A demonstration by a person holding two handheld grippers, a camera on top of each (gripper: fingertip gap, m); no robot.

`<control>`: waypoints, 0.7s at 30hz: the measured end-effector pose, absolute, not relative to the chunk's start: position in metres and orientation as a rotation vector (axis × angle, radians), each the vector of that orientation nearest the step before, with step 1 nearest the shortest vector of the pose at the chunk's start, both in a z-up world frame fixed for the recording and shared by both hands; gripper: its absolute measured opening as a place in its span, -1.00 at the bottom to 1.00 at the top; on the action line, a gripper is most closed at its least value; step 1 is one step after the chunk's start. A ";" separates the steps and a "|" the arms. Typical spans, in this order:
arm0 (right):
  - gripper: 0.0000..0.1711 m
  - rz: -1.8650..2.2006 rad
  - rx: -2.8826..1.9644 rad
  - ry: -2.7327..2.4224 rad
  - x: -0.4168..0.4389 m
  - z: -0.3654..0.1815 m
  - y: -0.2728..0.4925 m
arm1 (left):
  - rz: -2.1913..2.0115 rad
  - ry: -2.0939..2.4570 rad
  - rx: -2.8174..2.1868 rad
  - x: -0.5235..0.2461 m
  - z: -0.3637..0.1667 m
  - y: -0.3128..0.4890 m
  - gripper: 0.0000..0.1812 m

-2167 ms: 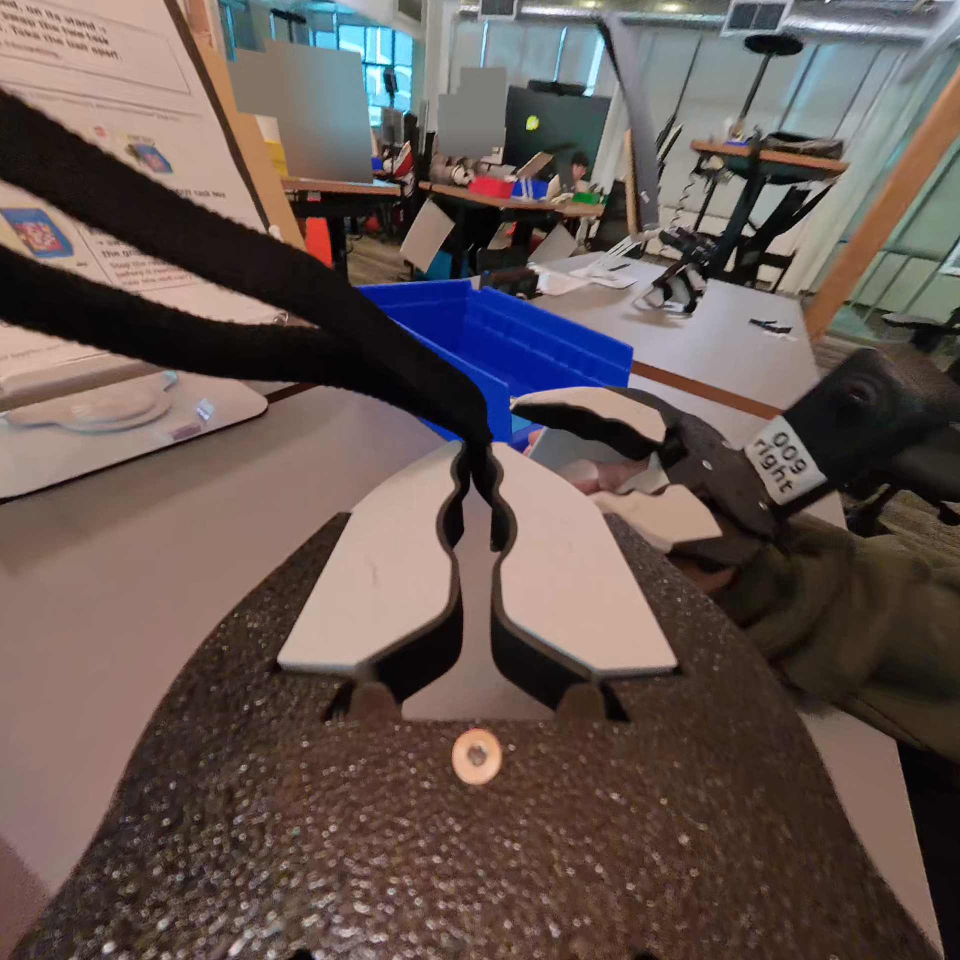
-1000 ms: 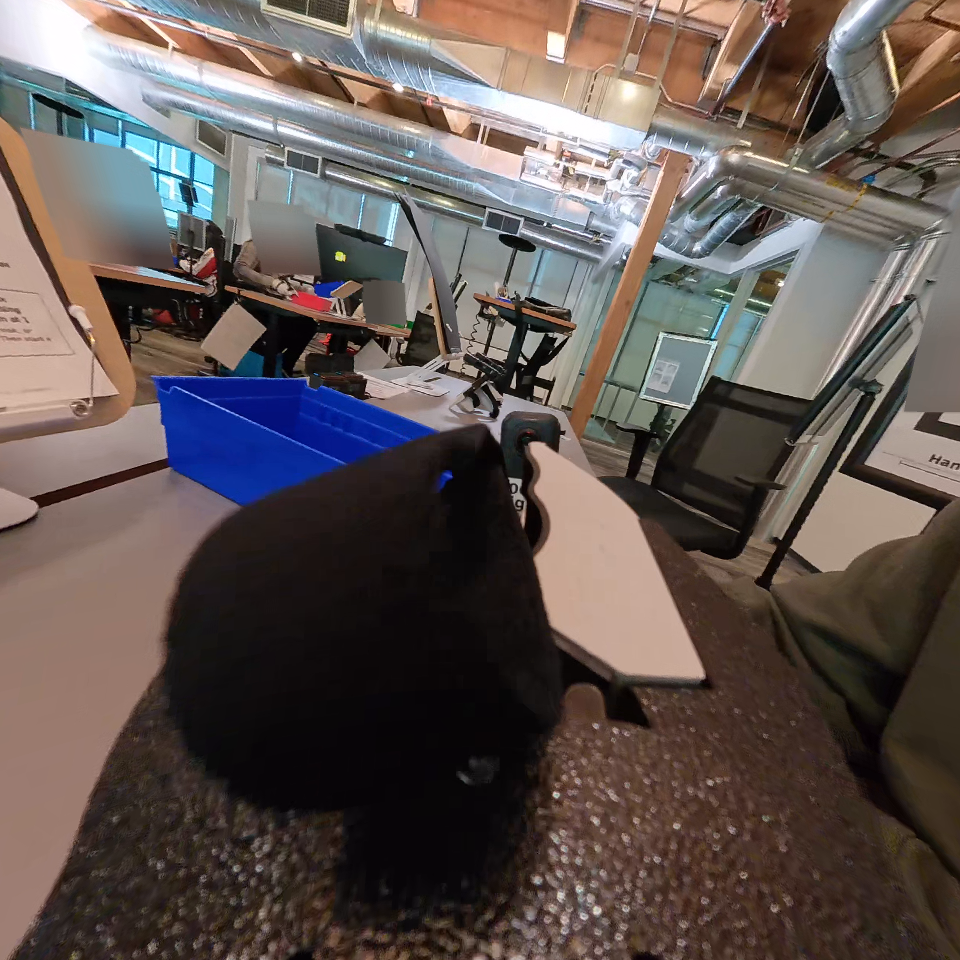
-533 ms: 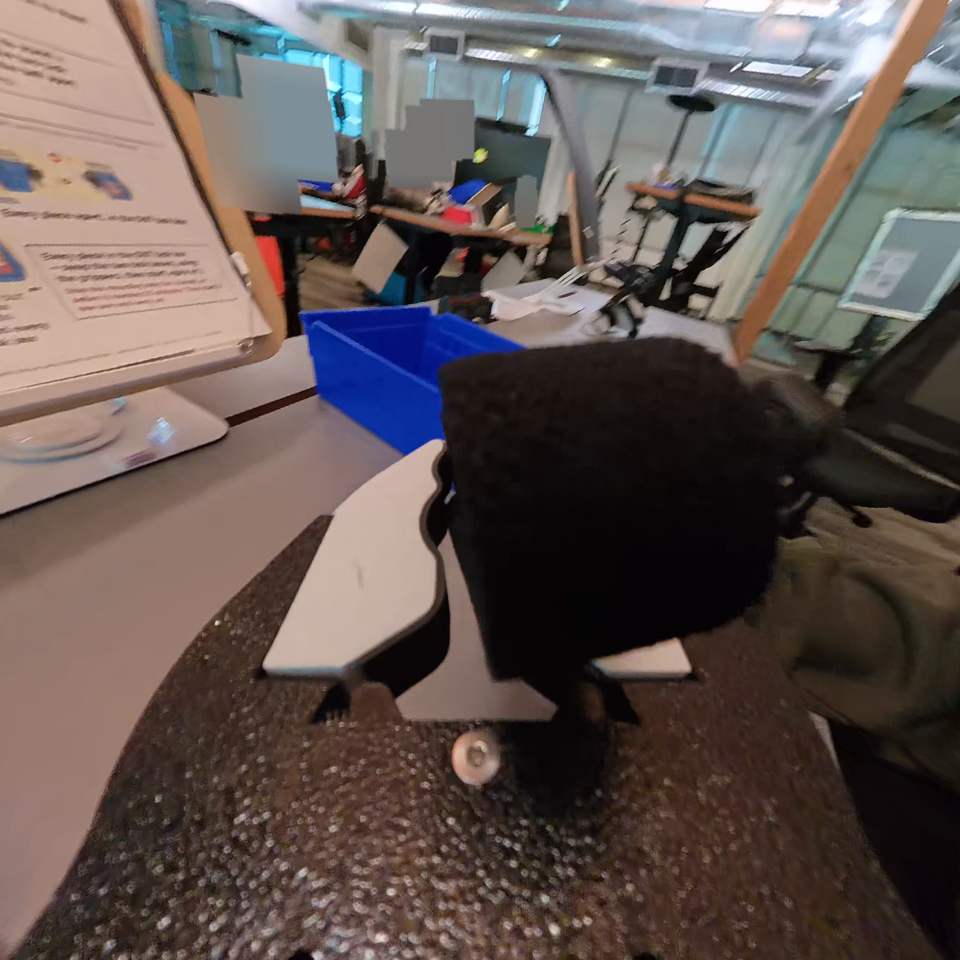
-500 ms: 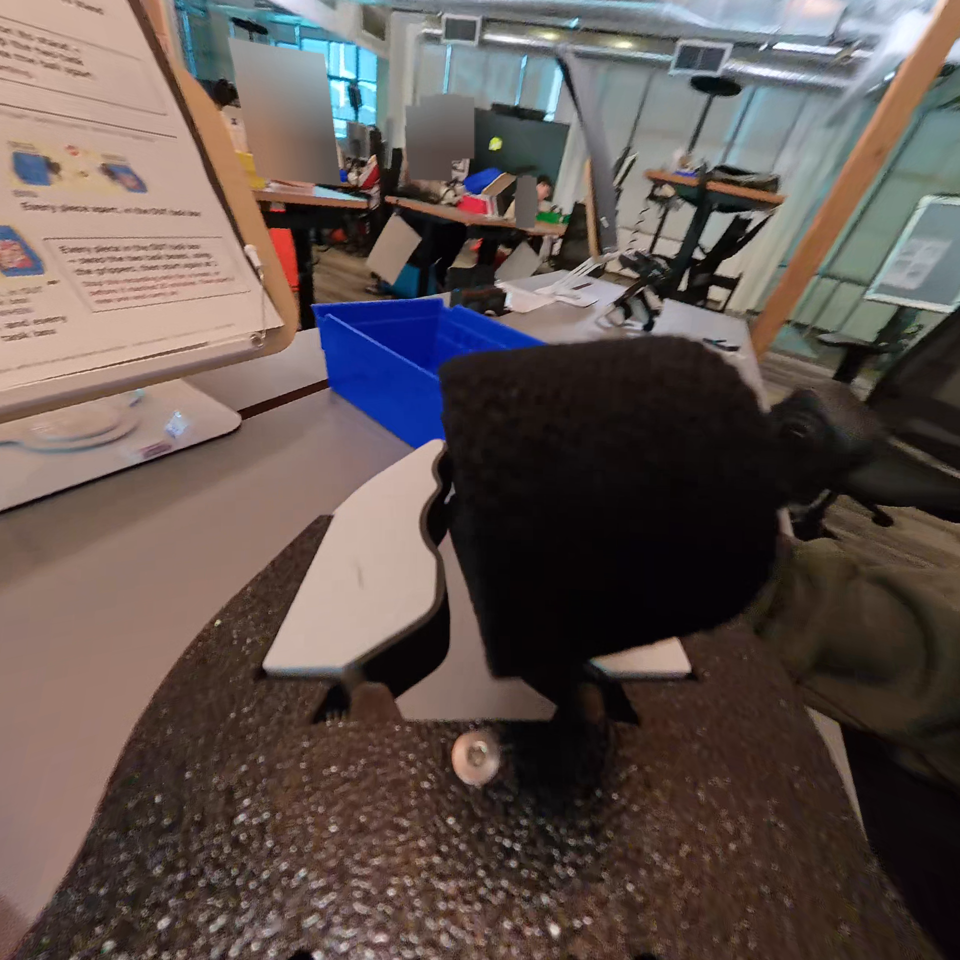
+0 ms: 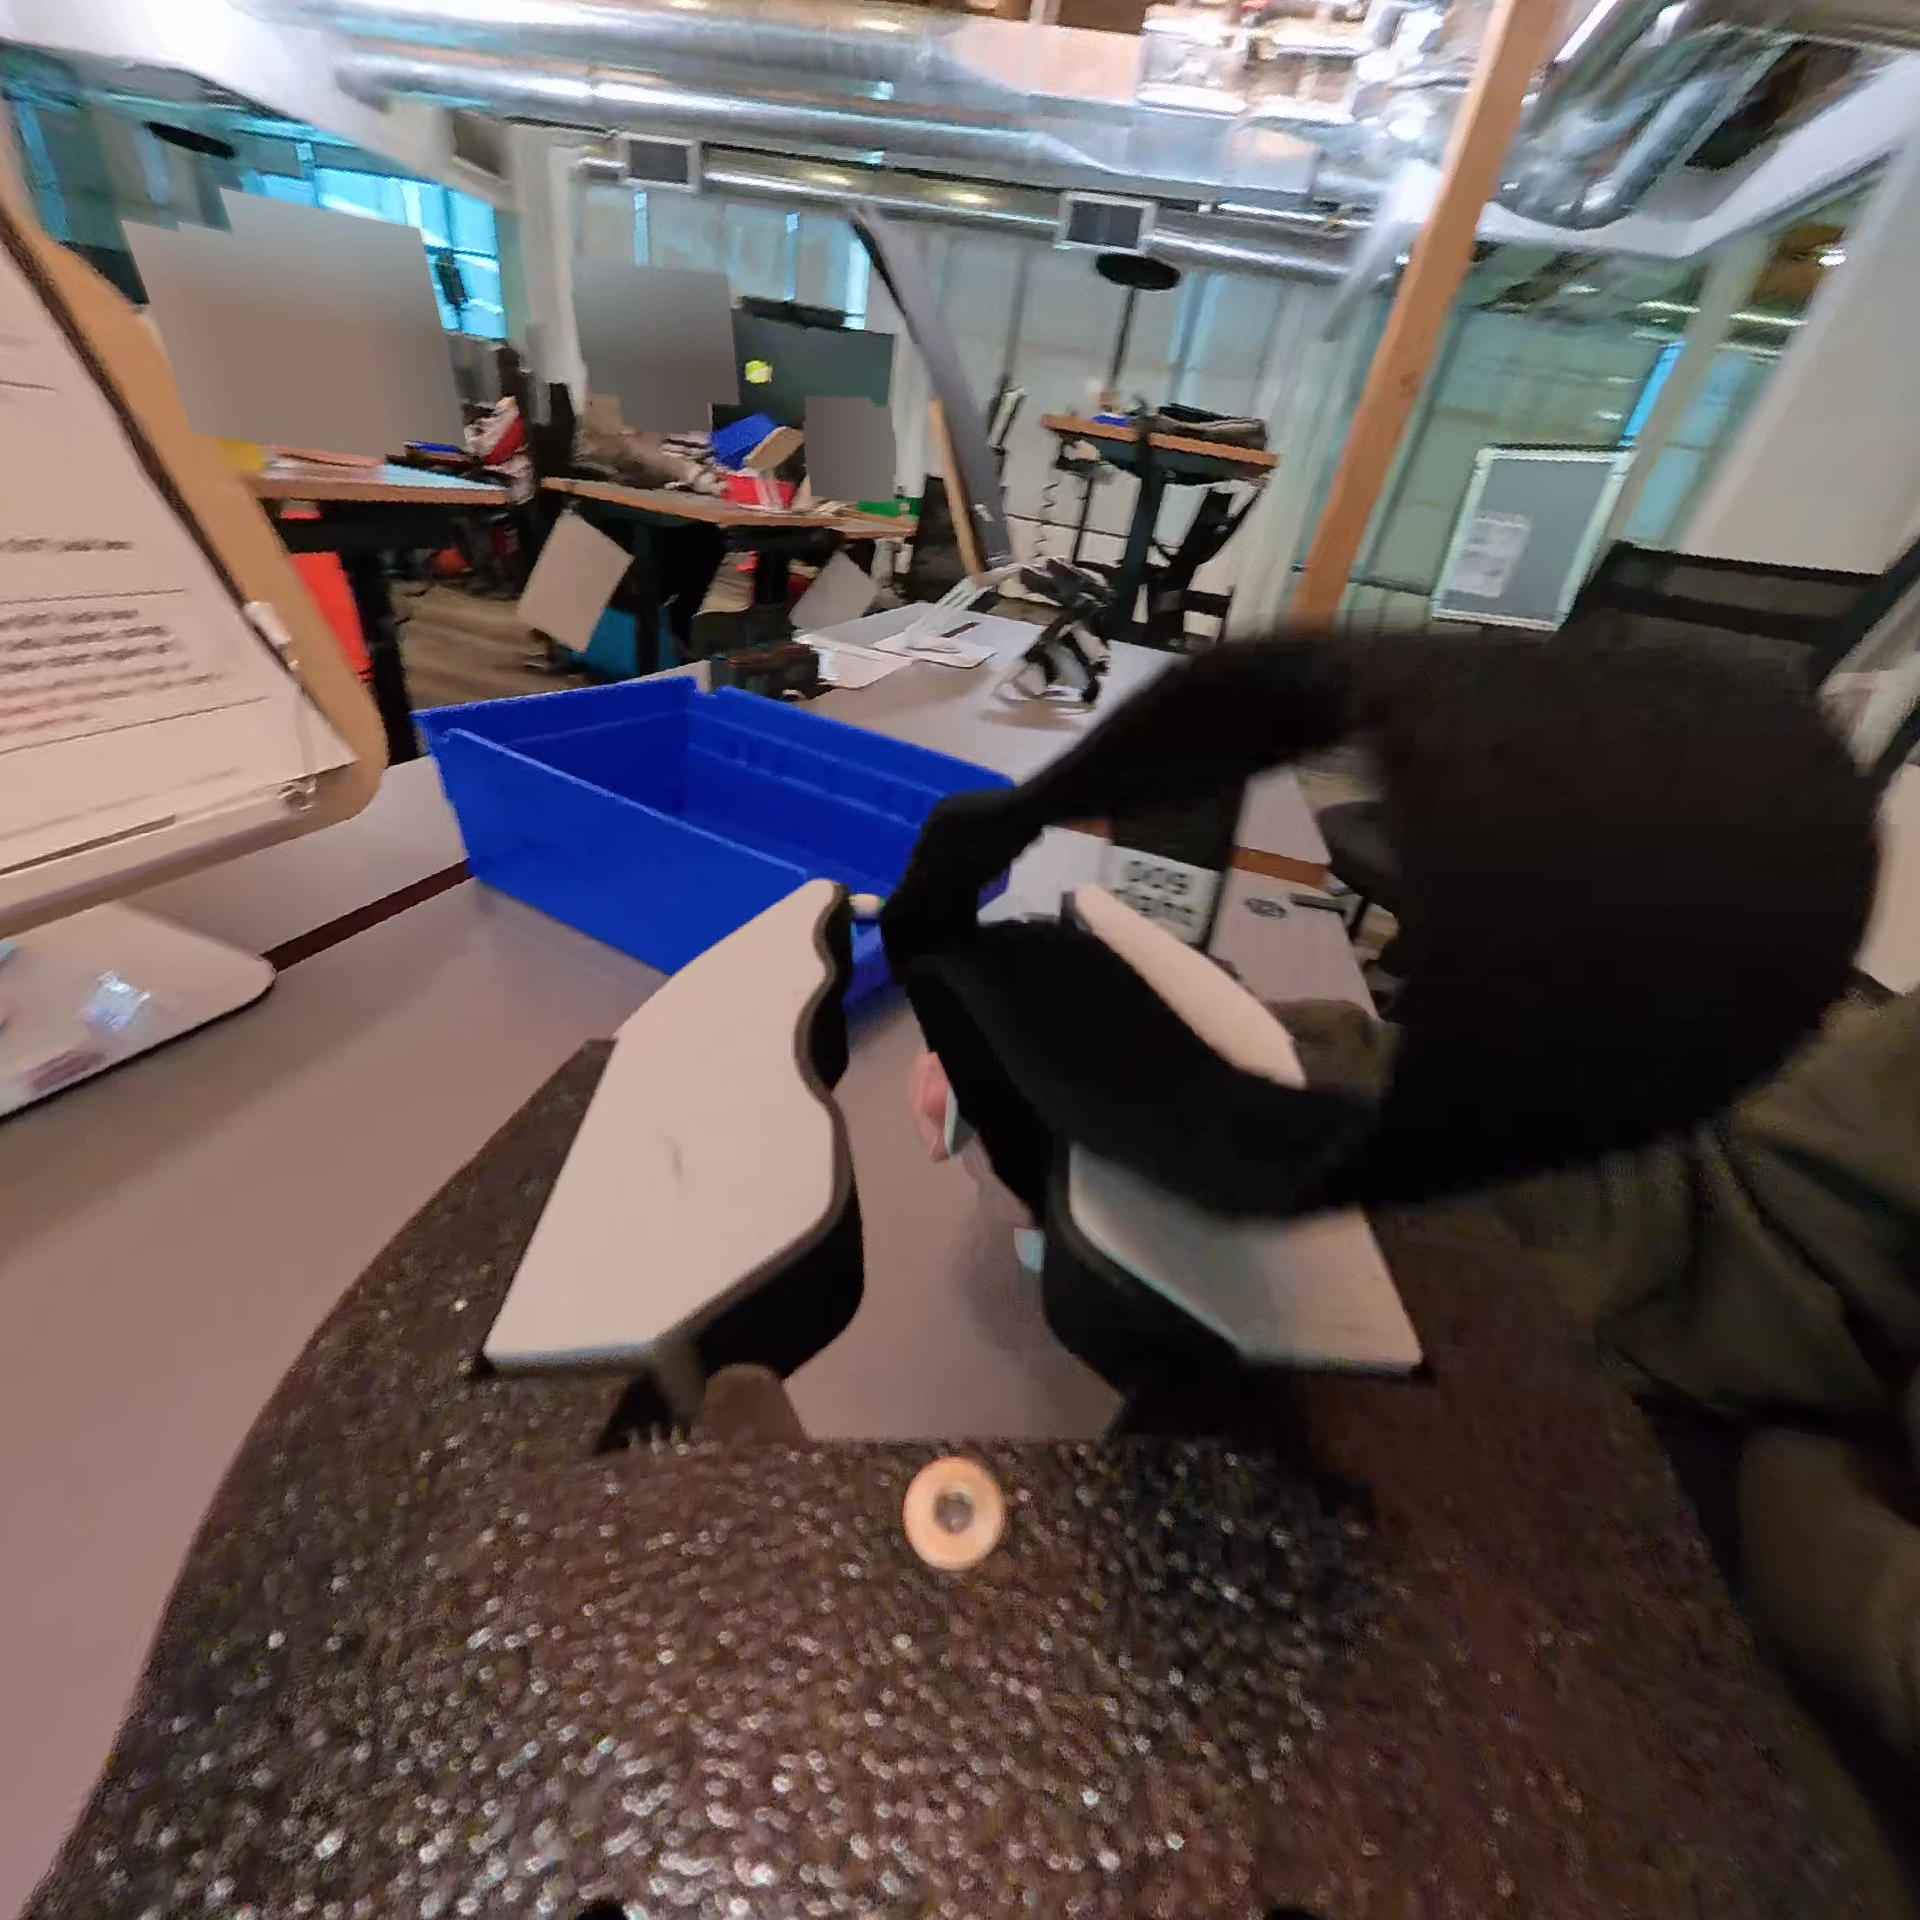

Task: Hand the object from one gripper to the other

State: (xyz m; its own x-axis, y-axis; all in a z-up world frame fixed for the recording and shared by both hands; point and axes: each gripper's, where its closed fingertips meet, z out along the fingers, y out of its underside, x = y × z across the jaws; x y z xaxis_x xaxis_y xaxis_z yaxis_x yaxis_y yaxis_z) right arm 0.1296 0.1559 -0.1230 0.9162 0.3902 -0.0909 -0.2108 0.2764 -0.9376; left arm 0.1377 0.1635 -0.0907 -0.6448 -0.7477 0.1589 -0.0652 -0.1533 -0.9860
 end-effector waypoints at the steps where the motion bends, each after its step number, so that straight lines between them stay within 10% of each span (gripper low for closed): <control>1: -0.96 0.515 -1.192 -0.136 0.129 -0.119 0.154 | -1.858 1.660 -0.901 0.135 -0.091 0.163 -0.55; 15: -0.93 0.654 -1.170 -0.048 0.134 -0.122 0.157 | -1.799 1.750 -0.949 0.140 -0.107 0.156 -0.94; 21: -0.39 0.093 -1.223 -0.044 0.169 -0.122 0.154 | -1.305 1.889 -1.073 0.148 -0.143 0.185 -0.94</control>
State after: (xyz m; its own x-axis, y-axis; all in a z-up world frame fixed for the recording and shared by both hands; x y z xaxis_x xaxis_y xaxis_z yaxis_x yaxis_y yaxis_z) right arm 0.1690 0.1541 -0.1218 0.9953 0.0950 -0.0164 -0.0478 0.3380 -0.9399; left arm 0.1481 0.1849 -0.1428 -0.4945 -0.8687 -0.0282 -0.2813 0.1907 -0.9405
